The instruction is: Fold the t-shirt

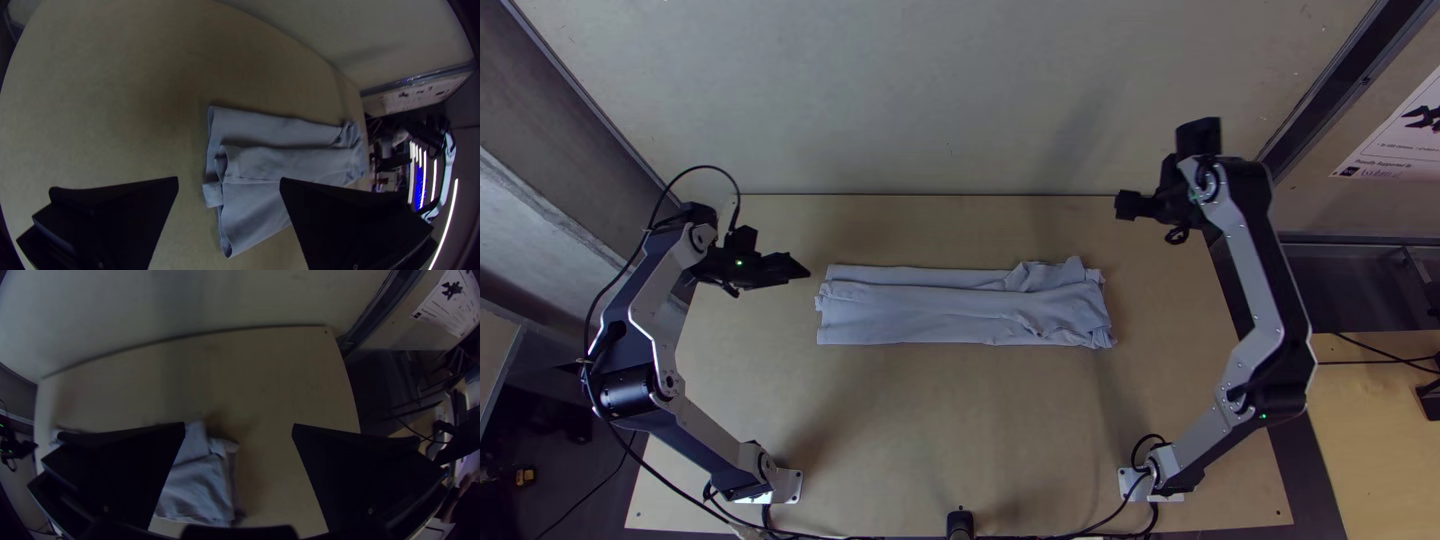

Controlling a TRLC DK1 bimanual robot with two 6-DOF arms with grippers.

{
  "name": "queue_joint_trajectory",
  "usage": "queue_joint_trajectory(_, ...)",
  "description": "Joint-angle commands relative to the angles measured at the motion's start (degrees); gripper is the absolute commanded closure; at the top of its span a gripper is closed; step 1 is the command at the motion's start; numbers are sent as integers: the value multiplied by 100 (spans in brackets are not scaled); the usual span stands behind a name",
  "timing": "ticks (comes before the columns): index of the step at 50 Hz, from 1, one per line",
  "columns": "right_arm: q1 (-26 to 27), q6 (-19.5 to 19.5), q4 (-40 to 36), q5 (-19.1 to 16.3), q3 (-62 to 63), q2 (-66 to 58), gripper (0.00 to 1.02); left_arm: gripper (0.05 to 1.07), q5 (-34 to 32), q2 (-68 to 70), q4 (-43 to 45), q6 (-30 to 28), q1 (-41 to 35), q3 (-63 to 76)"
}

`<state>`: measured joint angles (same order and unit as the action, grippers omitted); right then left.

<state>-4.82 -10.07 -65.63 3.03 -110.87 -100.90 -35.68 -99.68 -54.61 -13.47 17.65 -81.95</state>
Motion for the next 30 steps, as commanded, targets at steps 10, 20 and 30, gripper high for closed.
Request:
queue_joint_trajectory(10, 148, -365, -91, -391, -339, 554, 3, 10, -633, 1, 29, -76, 485, 514)
queue_joint_trajectory(20, 201, -470, -240, -399, -216, 774, 3, 10, -870, -333, 29, -375, 564, 848)
queue_joint_trajectory(30, 236, -461, -240, -399, -22, 1038, 3, 10, -949, -614, 434, -393, 476, 1269)
